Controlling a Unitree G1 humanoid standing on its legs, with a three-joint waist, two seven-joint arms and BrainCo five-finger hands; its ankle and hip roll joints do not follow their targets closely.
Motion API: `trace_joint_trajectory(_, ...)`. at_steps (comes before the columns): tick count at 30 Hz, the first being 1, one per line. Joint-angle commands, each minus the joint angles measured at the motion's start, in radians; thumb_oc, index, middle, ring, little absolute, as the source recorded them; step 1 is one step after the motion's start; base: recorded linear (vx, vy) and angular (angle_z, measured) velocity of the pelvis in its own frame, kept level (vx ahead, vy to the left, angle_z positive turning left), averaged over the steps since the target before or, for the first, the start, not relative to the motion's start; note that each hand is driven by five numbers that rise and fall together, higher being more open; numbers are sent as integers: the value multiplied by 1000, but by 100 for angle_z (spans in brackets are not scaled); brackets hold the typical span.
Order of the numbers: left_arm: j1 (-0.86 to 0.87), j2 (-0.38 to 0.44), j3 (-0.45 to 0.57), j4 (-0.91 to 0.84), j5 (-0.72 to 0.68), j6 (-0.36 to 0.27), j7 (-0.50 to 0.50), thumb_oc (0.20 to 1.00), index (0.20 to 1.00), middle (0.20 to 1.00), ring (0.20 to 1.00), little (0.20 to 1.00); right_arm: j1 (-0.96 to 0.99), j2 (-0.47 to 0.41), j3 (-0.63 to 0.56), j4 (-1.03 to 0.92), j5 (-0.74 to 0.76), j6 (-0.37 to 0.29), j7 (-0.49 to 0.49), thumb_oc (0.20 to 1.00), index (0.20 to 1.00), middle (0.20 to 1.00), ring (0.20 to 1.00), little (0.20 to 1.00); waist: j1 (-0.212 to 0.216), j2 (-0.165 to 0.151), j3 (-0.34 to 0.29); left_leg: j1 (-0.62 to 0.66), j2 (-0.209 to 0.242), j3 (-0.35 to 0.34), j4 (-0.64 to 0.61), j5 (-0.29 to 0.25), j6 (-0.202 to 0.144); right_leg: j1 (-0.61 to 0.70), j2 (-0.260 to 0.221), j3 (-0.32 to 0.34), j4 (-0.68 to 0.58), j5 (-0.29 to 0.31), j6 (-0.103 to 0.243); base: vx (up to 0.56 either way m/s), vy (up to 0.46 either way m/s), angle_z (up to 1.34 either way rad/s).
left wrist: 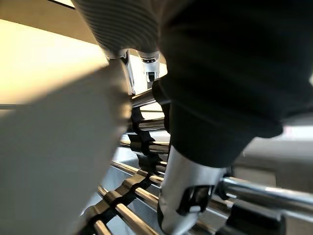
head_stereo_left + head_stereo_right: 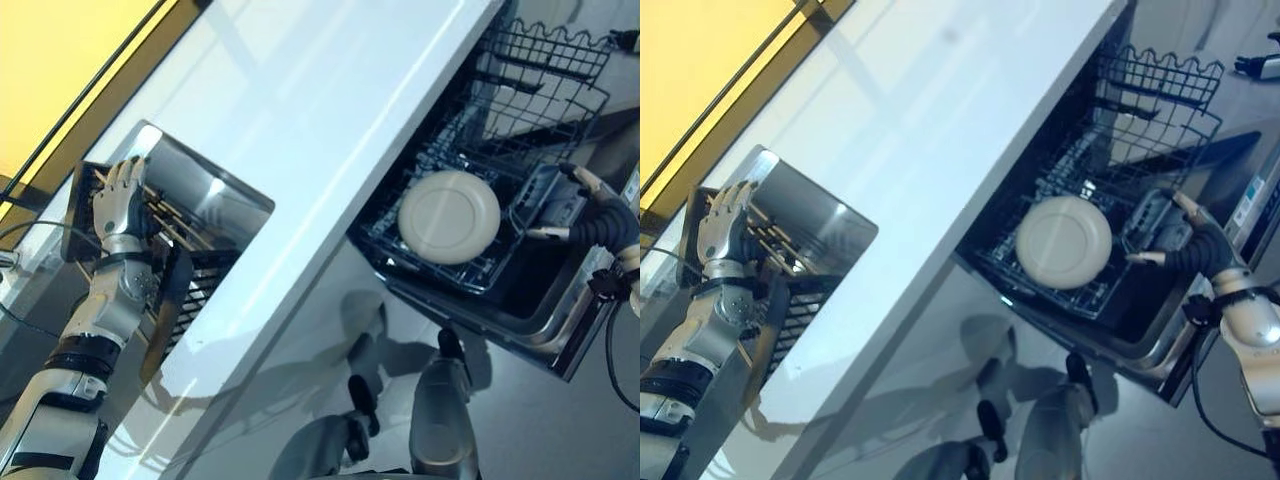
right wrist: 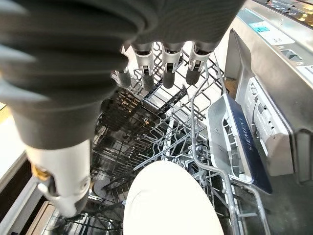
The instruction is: Pick up plates and place into dishwasher.
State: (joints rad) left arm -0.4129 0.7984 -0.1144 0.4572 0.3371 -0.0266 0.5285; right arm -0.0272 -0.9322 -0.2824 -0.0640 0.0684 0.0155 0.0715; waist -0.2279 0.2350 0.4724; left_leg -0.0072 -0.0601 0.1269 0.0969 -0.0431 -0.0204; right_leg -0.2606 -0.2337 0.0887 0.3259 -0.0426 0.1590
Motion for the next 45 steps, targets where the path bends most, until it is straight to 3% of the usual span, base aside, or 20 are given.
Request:
trace_joint_trajectory(1,143,-57,66,-78,-144,-13,-27,1000,1000,1000,1000,1000,72,20,-96,-91,9,-49,19,1000,1000,1000,1000,1000,44,-54,-122,-100,-41,-26,80,25,9,23,54,-60,-104,57,-51,-23,-42,9)
trace_joint_trajectory(18,194,-64,87,-183,-143,-6,-154,1000,1000,1000,1000,1000,86,44,-120,-111,2,-33,24,1000,1000,1000,1000,1000,60,-54,-120,-118,-43,-42,63,36,12,6,59,-75,-112,66,-51,-12,-9,3)
trace_joint_trajectory(21,185,-47,65,-183,-23,-29,-168,1000,1000,1000,1000,1000,81,39,-117,-108,4,-30,21,1000,1000,1000,1000,1000,57,-51,-119,-124,-44,-39,67,35,13,0,59,-74,-111,68,-51,0,0,0)
trace_joint_trajectory(22,176,-42,51,-178,106,-51,-162,1000,1000,1000,1000,1000,75,36,-113,-104,6,-31,21,1000,1000,1000,1000,1000,57,-50,-119,-126,-45,-36,69,35,12,-3,58,-75,-110,68,-50,0,0,0)
trace_joint_trajectory(24,132,44,-36,-176,376,-79,-172,1000,1000,1000,1000,1000,54,15,-103,-92,21,-28,23,1000,1000,1000,1000,1000,45,-44,-113,-127,-45,-32,70,30,10,-5,57,-77,-107,63,-49,0,0,0)
trace_joint_trajectory(27,-12,156,-228,-136,461,-93,-248,1000,1000,1000,1000,1000,-27,-30,-45,-53,45,-22,14,1000,1000,1000,1000,1000,20,-30,-103,-145,-47,-17,72,31,5,-27,59,-67,-113,77,-49,-51,30,-3)
trace_joint_trajectory(32,-193,109,-445,-6,524,-110,-280,1000,1000,1000,1000,1000,-169,-35,83,9,7,-6,-23,1000,1000,1000,1000,1000,-16,-6,-69,-164,-54,10,79,28,1,-59,56,-49,-113,87,-46,-36,22,-8)
trace_joint_trajectory(38,-289,53,-542,76,542,-103,-344,1000,1000,1000,1000,1000,-274,-19,174,30,-30,27,-93,1000,1000,1000,1000,1000,-46,1,-19,-204,-58,35,84,29,4,-118,75,-16,-110,100,-52,-54,-32,-20)
trace_joint_trajectory(45,-295,22,-539,105,476,-110,-389,1000,1000,1000,1000,1000,-243,-22,152,23,-38,-3,-85,1000,1000,1000,1000,1000,-74,14,-2,-181,-58,59,91,27,-1,-107,80,0,-108,102,-61,41,-33,-18)
